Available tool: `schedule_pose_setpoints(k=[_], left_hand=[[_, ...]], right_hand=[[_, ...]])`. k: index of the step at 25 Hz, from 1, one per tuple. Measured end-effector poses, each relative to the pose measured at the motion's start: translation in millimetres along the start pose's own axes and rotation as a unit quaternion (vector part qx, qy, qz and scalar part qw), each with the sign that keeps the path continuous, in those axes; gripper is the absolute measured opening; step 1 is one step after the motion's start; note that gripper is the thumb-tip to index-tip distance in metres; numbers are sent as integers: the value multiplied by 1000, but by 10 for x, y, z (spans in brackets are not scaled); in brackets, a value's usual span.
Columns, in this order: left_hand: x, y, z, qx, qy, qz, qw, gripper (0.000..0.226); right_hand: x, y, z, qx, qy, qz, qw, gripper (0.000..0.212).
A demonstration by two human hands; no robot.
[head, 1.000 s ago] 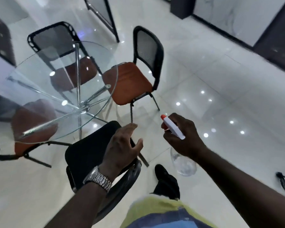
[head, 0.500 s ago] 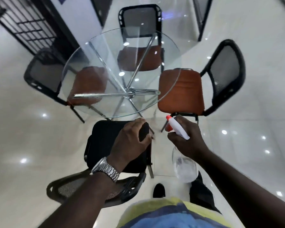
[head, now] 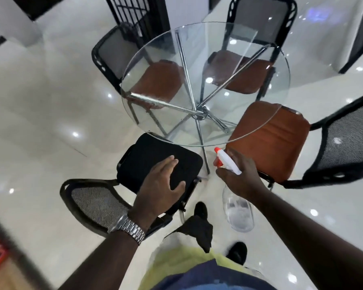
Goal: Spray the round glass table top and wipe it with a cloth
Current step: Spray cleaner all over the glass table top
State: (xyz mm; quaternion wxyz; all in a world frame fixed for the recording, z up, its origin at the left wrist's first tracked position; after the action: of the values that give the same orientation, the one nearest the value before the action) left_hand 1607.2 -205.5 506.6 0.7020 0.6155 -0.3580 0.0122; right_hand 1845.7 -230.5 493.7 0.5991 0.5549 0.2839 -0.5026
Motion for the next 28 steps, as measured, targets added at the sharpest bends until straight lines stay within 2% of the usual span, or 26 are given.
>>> schedule_pose_setpoints(k=[6,9,15,23,28], left_hand=[[-430,-394,-649,-19,42,35,998,73],[-665,-741,-974,-83,62,55,993,83],[-1020,-1261,-1150,-218,84,1,972,98],[-988,-1406,-1195,-190,126,30,973,102],[-986,-1461,-1221,-198,157,22,967,97]], right_hand=[[119,-73,-900,-10,-3,90,996,14],[221,-166,-1276,-17,-13,145,989,11],[491,-247,-1758,-13,-48,196,979,10],[436,-279,-2066,-120,11,209,971,19],[349,-493,-2173,-189,84,223,953,8]])
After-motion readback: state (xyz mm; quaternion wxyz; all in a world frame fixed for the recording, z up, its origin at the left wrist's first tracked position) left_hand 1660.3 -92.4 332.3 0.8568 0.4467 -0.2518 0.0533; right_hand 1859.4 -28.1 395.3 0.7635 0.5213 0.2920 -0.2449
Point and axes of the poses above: each hand's wrist, its own z-axis away from the middle knuckle, its own y-axis out of the back of the hand, x = y × z, the point moved 7 cm from there along -z, towards the middle knuckle, and after that the axes turned 10 degrees about -y, right-handed, at the moved point
